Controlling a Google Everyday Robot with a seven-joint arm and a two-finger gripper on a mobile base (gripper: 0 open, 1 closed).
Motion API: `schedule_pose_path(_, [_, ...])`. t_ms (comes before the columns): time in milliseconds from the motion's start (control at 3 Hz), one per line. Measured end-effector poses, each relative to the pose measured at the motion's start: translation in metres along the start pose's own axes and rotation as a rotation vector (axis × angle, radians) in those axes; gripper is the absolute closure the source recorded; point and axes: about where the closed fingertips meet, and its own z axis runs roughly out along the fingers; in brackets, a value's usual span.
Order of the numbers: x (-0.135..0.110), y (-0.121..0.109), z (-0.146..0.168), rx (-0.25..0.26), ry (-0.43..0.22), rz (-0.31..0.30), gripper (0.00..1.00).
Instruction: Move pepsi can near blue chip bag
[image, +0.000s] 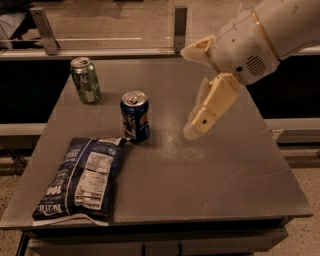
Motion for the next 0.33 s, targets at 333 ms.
schedule_pose_path(333, [-0.0005,-0.0002,0.0012,-0.003,-0.001,-0.001,0.0])
